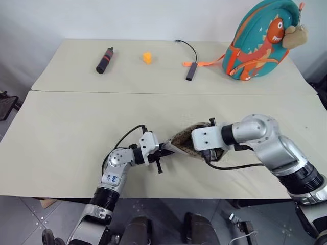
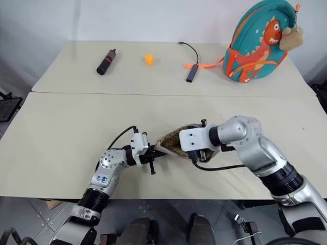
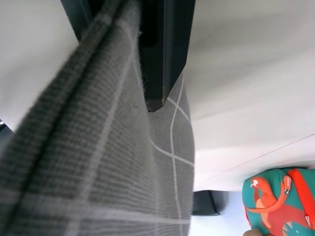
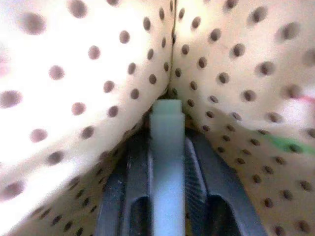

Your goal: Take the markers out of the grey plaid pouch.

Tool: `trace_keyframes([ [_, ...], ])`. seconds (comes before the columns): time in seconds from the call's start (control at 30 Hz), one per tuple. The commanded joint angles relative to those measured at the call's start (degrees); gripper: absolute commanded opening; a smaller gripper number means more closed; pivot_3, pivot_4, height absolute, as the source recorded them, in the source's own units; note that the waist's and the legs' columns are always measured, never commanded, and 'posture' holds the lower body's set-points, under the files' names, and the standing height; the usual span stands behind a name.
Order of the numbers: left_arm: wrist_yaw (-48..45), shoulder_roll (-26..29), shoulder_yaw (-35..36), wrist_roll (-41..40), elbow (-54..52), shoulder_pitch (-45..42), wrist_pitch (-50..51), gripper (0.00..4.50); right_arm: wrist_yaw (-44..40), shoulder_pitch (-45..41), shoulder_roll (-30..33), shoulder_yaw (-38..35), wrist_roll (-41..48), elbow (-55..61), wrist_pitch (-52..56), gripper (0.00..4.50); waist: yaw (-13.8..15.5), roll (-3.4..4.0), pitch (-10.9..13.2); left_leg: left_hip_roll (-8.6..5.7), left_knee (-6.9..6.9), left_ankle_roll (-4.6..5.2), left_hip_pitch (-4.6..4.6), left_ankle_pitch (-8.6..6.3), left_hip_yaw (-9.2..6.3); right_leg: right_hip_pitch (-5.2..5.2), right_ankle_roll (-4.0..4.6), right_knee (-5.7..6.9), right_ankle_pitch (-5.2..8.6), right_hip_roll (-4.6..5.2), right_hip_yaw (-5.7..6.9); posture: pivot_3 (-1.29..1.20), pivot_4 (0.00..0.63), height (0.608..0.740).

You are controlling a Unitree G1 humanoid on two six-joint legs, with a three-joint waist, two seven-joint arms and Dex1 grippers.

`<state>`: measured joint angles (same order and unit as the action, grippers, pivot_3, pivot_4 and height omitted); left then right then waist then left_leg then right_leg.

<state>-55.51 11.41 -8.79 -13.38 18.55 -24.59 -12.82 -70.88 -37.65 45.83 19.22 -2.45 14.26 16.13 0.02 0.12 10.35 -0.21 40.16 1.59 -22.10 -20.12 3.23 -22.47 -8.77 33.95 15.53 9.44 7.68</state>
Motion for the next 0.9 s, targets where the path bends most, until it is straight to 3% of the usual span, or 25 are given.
trace_keyframes([
  [0.03,0.2,0.0,0.8,-1.2,-2.5,-0.1,0.0,0.0,-1.8,2.1,-0.9,-8.4,9.7,-1.6,-6.0,0.44,0.0,0.0,0.0,0.0,0.0,0.0,0.0,0.0,0.01,0.0,0.0,-0.01,0.0,0.0,-0.01,0.0,0.15,0.74],
  [0.17,0.2,0.4,0.9,-1.1,-3.0,0.4,0.3,0.0,-6.8,7.6,-0.8,-13.7,16.5,-7.8,-17.4,0.44,0.7,-0.02,0.0,-0.02,0.0,0.01,0.0,0.0,-0.03,0.05,0.0,-0.05,0.0,0.0,0.03,0.0,0.15,0.74],
  [0.33,0.3,0.9,0.9,-1.2,-3.8,0.9,0.7,0.0,-5.5,12.2,-2.1,-18.8,24.4,-8.3,-14.8,0.44,0.8,-0.01,0.0,0.0,-0.01,0.02,0.01,0.0,0.05,0.03,-0.02,-0.03,-0.01,0.0,0.0,0.0,0.15,0.74],
  [0.5,0.1,1.3,0.7,-1.3,-4.6,1.4,1.3,0.0,-1.5,12.8,-2.3,-24.9,39.4,0.2,-1.3,0.44,1.1,-0.01,0.0,0.02,0.0,0.02,0.01,0.0,0.0,0.01,-0.01,-0.02,-0.02,0.0,-0.02,0.0,0.15,0.74],
  [0.63,-0.3,1.3,0.7,-1.5,-4.9,1.6,1.6,0.0,7.3,9.4,-3.1,-28.9,51.1,6.1,10.2,0.44,1.3,-0.01,0.0,0.02,0.01,0.02,0.01,0.0,-0.39,0.01,0.01,-0.03,-0.03,0.01,-0.04,0.0,0.15,0.74],
  [0.77,-1.5,1.0,0.3,-2.2,-7.0,1.3,0.7,0.0,16.9,4.4,-0.2,-36.9,64.7,2.5,22.9,0.44,1.6,-0.01,0.0,0.01,0.02,0.02,-0.01,0.0,-0.5,0.0,0.05,-0.03,-0.06,0.03,-0.03,0.0,0.15,0.74],
  [0.9,-3.3,1.8,0.6,-3.5,-8.6,2.3,0.1,0.0,14.6,7.1,8.1,-40.3,60.7,-5.5,27.2,0.44,2.2,-0.02,0.0,-0.05,0.03,0.13,-0.05,-0.06,-0.52,0.04,0.07,-0.09,-0.08,0.08,0.02,0.0,0.15,0.74],
])
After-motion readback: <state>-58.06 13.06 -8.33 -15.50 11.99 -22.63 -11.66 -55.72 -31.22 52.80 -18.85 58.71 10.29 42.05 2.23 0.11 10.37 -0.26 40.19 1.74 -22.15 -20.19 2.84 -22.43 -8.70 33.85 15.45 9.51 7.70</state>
